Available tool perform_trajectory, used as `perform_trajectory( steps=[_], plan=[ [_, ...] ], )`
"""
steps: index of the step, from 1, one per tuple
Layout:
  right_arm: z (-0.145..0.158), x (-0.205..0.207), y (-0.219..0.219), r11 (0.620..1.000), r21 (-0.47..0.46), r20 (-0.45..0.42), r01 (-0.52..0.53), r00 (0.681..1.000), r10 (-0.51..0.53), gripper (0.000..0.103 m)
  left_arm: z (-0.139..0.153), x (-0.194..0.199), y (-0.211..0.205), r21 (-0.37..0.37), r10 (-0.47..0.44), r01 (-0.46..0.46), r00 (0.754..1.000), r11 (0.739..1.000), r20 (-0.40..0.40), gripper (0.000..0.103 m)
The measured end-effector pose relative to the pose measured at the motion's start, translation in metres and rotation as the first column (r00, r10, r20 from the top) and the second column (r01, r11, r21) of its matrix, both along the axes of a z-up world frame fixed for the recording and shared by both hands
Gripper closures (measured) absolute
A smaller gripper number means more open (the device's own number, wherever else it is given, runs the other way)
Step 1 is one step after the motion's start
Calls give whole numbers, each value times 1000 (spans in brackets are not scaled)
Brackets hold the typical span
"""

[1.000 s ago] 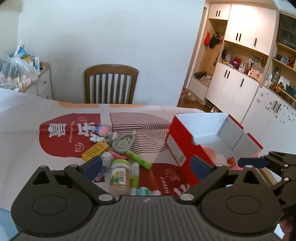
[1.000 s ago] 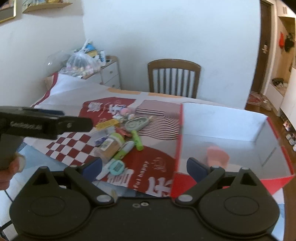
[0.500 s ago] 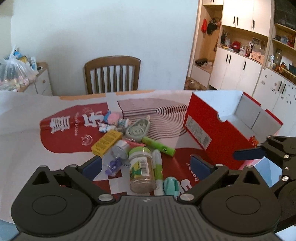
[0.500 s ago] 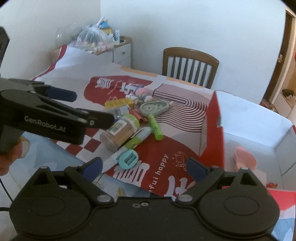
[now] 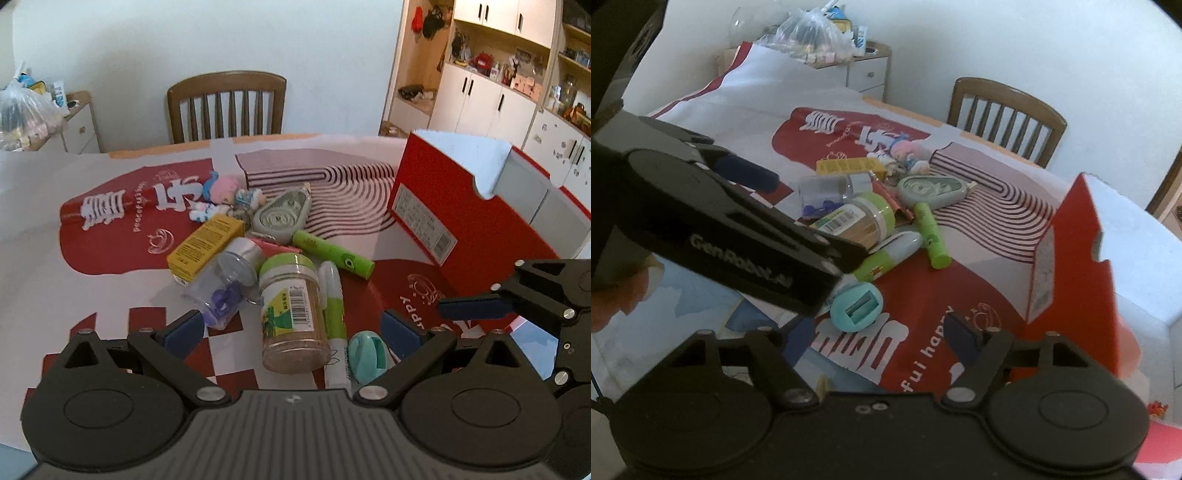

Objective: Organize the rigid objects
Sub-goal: 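Grasp the glass jar with green lid with the left tool while the right tool grasps the teal sharpener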

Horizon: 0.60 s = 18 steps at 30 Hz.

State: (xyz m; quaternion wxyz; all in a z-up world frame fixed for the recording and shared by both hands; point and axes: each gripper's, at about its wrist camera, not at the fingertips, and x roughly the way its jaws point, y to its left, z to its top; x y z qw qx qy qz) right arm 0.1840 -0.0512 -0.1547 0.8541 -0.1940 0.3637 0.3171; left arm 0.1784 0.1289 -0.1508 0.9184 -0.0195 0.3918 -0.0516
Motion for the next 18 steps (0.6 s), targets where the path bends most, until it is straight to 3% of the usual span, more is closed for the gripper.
perform_trajectory(
  steps=[5, 11, 18],
  plan=[
    [-7, 5, 4, 999, -1, -18, -35, 999, 35, 40, -8, 6, 2, -32, 2, -3, 1000, 999, -28, 4],
    [-13, 11, 9, 997, -4, -32, -71, 997, 71, 44, -13, 15, 7, -77, 16, -20, 998, 997, -59, 25],
    [-18, 19, 13, 997, -8, -34, -74, 997, 73, 48, -19, 25, 18, -137, 54, -67, 994, 988, -97, 43]
  ],
)
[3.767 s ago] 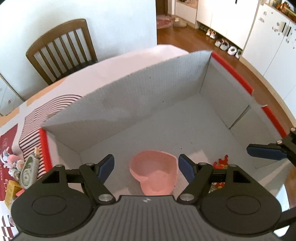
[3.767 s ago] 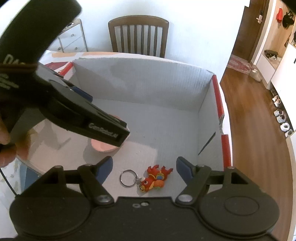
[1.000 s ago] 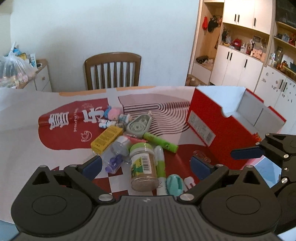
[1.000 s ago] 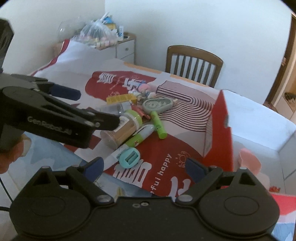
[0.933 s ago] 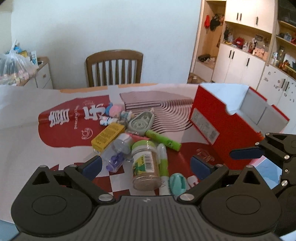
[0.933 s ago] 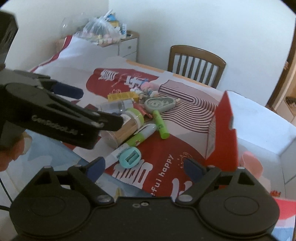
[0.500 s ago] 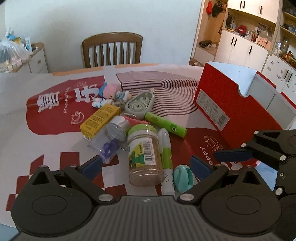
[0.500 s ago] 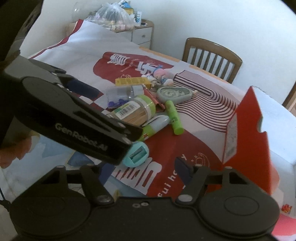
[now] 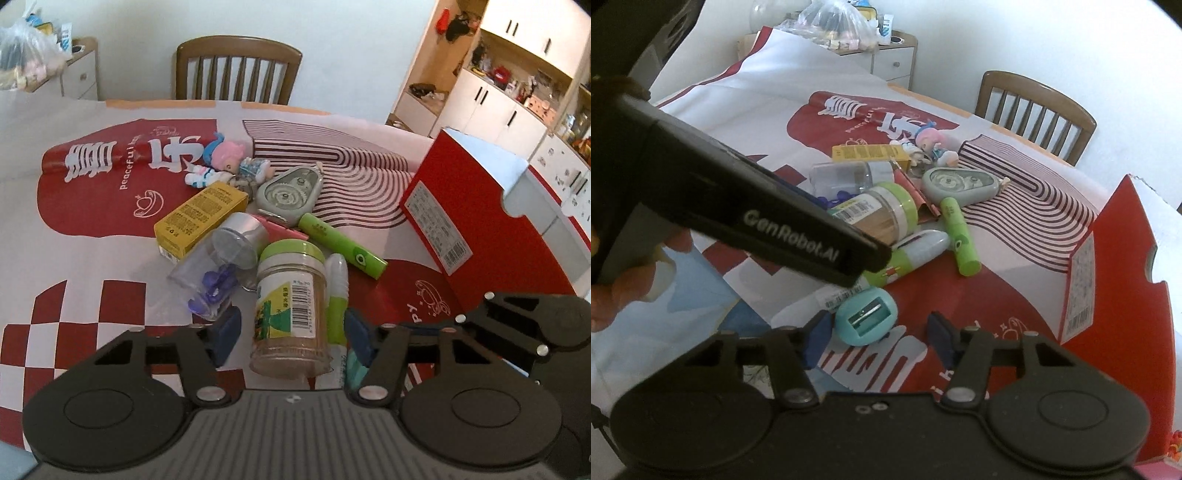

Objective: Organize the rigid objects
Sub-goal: 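Grasp the glass jar with green lid with the left tool while the right tool grasps the teal sharpener, then carry the jar and sharpener over the box and open the left tool to drop the jar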

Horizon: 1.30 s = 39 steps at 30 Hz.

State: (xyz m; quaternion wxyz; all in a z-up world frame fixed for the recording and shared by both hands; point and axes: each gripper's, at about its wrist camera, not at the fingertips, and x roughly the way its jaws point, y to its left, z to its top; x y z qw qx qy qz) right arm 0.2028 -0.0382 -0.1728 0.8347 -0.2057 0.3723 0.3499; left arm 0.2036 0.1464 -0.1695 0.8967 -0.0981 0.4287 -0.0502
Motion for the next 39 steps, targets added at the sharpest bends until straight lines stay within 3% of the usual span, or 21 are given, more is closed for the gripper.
perform_trajectory(
  steps=[6, 10, 28, 39],
  plan=[
    [0, 1, 4, 1000, -2, 10, 4, 1000, -4, 61, -2, 3, -2, 16, -5, 5, 1000, 1000, -9, 58],
    [-2, -2, 10, 999, -34, 35, -4, 999, 5, 67, -2, 2, -4, 33, -12, 12, 1000, 999, -2, 60],
    [21, -16, -26, 988, 55, 42, 147, 988, -149, 67, 13, -19, -9, 95, -16, 15, 1000, 995, 11, 61],
    [61, -36, -55, 974, 136, 68, 181, 979, -191, 67, 56, -43, -19, 66, -23, 18, 998, 998, 66, 61]
  ],
)
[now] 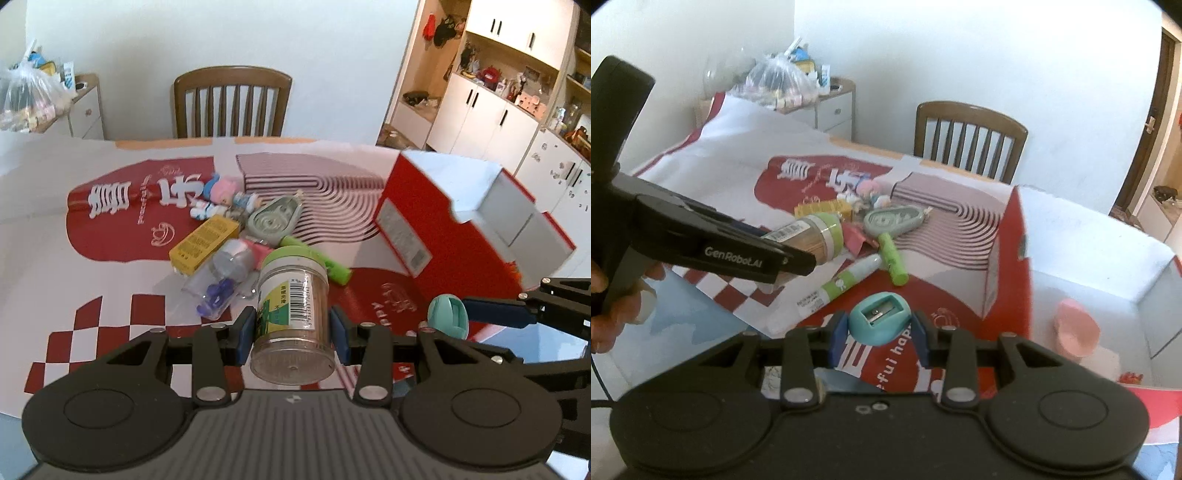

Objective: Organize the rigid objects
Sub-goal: 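Carry the jar and sharpener over the box and open the left tool to drop the jar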

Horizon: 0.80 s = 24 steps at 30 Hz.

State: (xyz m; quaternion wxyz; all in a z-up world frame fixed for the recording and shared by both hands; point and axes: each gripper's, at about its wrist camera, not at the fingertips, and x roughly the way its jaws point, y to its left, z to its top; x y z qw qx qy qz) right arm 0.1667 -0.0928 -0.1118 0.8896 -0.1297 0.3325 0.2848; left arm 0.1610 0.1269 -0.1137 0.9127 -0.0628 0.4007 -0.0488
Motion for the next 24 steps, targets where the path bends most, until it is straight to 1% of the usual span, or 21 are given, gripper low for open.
perform_trajectory(
  steps=[7, 12, 18, 24],
  plan=[
    [29, -8, -22, 999, 23, 32, 24, 999, -25, 67, 31, -9, -18, -5, -20, 20, 999, 1000, 38, 61],
    [46, -10, -40, 998, 44, 62, 42, 997, -45, 67, 51, -12, -38, -1, -42, 42, 996, 999, 77, 61],
    [58, -5, -68, 995, 59, 85, 76, 993, -81, 67, 69, -11, -68, 0, -76, 77, 991, 997, 108, 61],
    [63, 8, -101, 990, 92, 84, 103, 990, -111, 67, 80, -3, -104, 3, -101, 102, 985, 995, 137, 61]
  ],
)
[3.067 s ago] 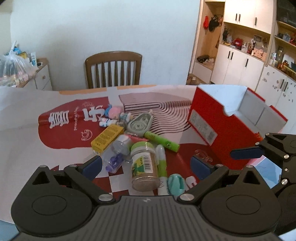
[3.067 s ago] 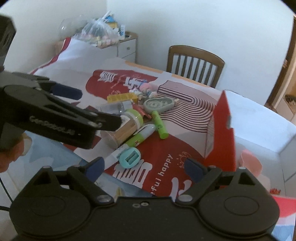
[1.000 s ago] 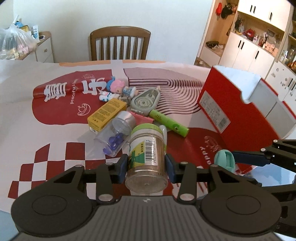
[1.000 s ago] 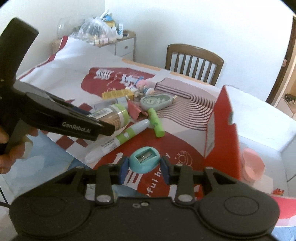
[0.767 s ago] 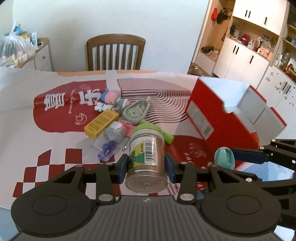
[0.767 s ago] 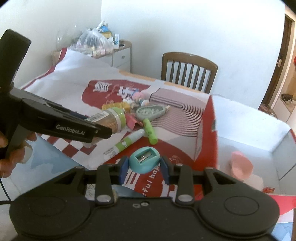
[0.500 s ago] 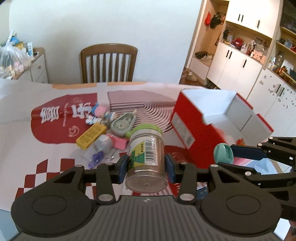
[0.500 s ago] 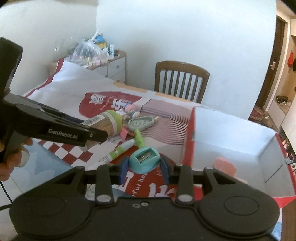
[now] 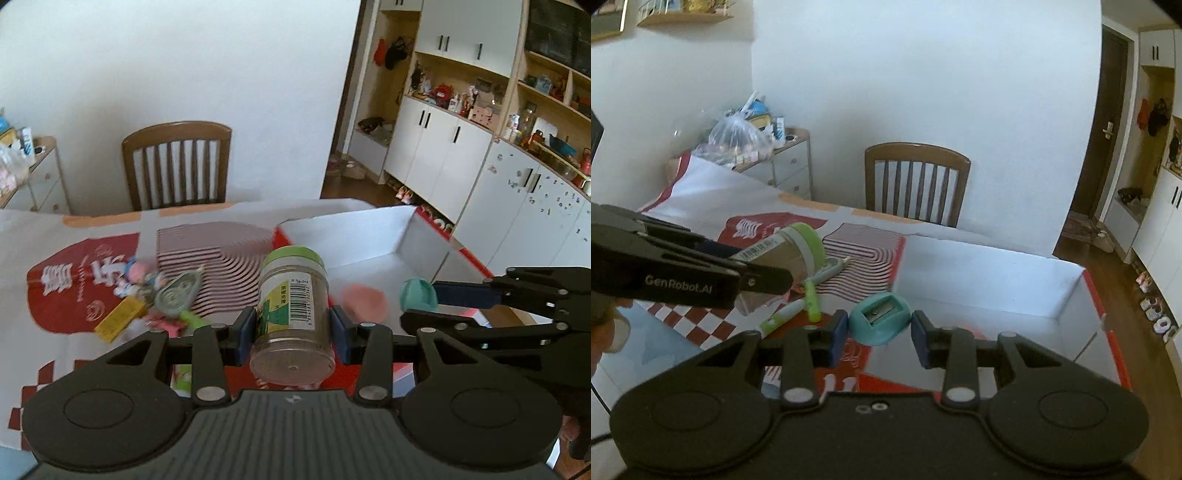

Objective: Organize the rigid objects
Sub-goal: 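Carry the jar and sharpener over the box and open the left tool to drop the jar, then lower the teal sharpener into the box and open the right tool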

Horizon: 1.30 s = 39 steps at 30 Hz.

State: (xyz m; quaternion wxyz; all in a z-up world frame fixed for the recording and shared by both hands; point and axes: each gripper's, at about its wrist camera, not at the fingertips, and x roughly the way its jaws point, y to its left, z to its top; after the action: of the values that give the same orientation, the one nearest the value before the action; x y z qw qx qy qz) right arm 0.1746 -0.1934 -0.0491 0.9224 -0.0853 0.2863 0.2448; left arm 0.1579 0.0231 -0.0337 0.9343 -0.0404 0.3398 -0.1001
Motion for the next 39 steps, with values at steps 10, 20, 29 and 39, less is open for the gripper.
perform_trajectory(
  steps=[10, 20, 29, 39],
  plan=[
    [-4, 24, -51, 1000, 1, -9, 26, 1000, -26, 67, -2, 21, -60, 24, -24, 24, 1000, 999, 0, 61],
    [-31, 62, -108, 996, -9, -96, 90, 991, -90, 67, -25, 66, -114, 94, -49, 53, 998, 994, -42, 62],
    [-57, 95, -124, 997, -40, -188, 64, 980, -70, 67, -50, 109, -135, 149, -19, 36, 993, 988, -117, 62],
    [-78, 127, -114, 993, -108, -315, 42, 946, -74, 67, -81, 129, -145, 176, 4, 39, 972, 984, -236, 62]
  ],
)
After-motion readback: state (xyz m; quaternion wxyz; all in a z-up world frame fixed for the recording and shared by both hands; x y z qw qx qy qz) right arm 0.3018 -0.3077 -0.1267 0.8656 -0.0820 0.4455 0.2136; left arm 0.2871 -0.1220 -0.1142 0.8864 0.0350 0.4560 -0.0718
